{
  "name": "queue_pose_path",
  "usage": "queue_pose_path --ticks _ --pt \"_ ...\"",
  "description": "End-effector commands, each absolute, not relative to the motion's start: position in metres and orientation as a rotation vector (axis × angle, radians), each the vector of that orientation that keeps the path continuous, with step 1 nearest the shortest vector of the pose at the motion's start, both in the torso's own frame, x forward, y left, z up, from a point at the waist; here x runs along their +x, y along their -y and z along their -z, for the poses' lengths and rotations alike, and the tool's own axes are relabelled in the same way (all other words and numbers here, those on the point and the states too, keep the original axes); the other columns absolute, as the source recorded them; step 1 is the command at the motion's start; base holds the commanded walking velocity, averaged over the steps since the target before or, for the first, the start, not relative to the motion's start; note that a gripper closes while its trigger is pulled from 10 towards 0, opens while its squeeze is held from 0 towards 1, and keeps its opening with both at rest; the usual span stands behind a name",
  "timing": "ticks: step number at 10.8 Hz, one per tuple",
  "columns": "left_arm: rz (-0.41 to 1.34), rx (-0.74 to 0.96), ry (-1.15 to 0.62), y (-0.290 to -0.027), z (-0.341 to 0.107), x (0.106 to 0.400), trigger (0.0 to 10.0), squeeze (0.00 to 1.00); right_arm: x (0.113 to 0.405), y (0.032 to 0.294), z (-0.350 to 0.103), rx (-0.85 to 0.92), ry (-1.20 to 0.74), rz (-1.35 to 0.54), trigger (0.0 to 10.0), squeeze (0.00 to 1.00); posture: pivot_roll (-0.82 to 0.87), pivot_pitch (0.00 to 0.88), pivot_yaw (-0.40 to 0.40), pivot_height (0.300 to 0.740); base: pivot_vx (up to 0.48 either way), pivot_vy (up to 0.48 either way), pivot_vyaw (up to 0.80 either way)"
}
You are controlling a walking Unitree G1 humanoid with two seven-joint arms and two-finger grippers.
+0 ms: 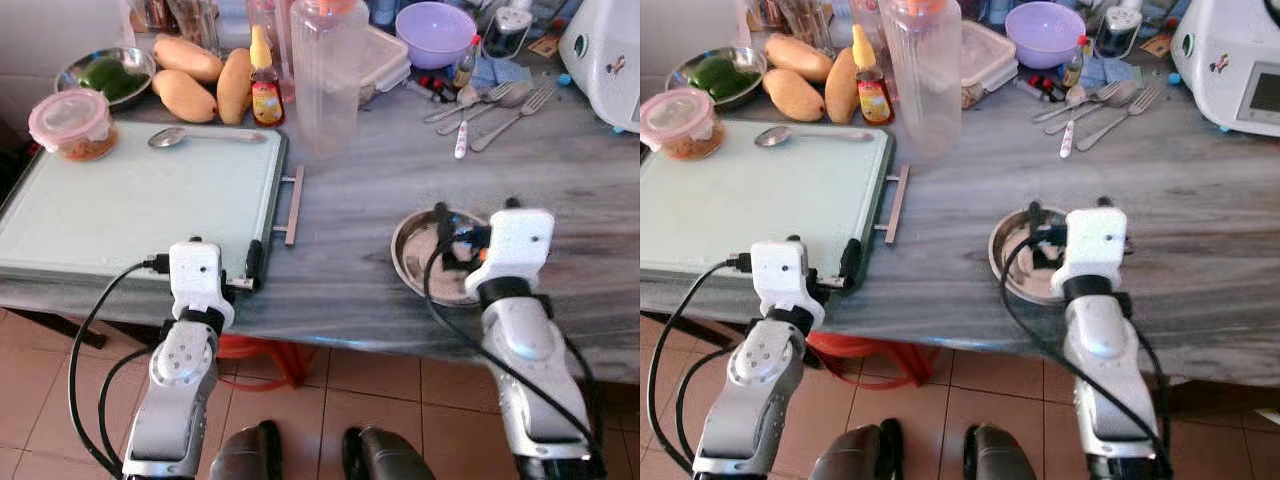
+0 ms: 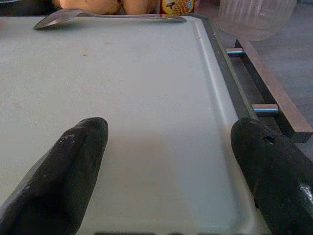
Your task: Setting the table
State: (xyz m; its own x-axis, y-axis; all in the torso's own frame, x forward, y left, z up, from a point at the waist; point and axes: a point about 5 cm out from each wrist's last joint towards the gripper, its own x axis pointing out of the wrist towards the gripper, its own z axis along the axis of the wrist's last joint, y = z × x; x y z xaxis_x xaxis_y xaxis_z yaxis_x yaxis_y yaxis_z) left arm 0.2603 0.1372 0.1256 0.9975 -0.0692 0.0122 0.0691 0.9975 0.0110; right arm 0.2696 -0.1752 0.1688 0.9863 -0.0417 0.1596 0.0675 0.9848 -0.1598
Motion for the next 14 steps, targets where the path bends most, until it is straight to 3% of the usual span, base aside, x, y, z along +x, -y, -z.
queue_pose_path --ticks 1,11,14 --pt "0.059 0.022 -0.032 -0.140 -0.117 0.257 10.0 0.00 0.269 0.178 -0.168 -0.178 0.157 0.071 10.0 0.00 -0.05 0.196 0.008 0.740 -0.259 0.000 0.00" --pt "0.027 0.025 -0.023 -0.147 -0.120 0.259 10.0 0.00 0.267 0.180 -0.165 -0.195 0.195 0.123 10.0 0.00 -0.03 0.175 0.021 0.740 -0.257 0.000 0.00" --pt "-0.057 0.060 -0.052 -0.170 -0.109 0.256 10.0 0.00 0.251 0.188 -0.145 -0.229 0.149 0.155 10.0 0.00 -0.02 0.113 0.025 0.740 -0.171 0.000 0.00"
